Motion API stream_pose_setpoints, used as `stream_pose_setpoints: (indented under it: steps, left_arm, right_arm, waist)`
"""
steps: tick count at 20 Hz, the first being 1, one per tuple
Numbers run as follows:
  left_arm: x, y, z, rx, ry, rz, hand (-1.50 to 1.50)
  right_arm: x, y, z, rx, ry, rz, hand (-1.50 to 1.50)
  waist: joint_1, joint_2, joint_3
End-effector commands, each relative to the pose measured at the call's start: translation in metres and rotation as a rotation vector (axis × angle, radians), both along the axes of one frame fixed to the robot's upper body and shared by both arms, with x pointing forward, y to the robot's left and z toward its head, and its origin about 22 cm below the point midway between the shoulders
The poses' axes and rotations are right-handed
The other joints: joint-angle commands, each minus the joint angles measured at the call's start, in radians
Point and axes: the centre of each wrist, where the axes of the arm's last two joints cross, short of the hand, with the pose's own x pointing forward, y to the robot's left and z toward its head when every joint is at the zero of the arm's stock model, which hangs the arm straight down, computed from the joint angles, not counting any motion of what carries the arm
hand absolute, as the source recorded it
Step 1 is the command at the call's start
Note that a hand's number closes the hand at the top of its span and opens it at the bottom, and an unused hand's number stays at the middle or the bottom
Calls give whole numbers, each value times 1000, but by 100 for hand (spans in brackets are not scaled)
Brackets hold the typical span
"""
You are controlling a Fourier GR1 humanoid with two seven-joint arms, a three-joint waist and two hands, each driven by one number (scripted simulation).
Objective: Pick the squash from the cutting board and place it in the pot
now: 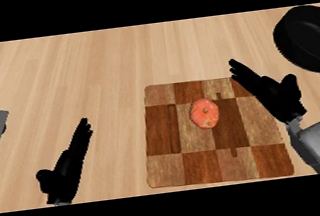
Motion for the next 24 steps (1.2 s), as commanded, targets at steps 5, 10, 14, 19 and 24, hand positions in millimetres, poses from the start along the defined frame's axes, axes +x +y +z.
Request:
stream_pose_setpoints:
  steps: [5, 10, 14, 19, 24]
  left_arm:
    - [10, 70, 37, 287, -56, 245, 0]
    - [13, 89, 48, 315, -9, 272, 0]
    - [8, 96, 52, 316, 13, 263, 0]
    - [26, 96, 83, 329, 2, 253, 0]
    - [25, 87, 82, 301, -1, 225, 0]
  right_arm:
    - [-22, -48, -14, -56, 121, -451, 150]
    - [-22, -68, 13, -580, -428, -523, -150]
    - [-73, -22, -6, -474, -502, -589, -150]
    - [-95, 9, 18, -567, -397, -496, -150]
    - [-64, 16, 80, -664, -258, -386, -150]
  waist:
    - [-45, -18, -3]
    - [-60, -30, -4]
    - [-50, -17, -4]
    - [-27, -11, -4]
    - [-8, -8, -5]
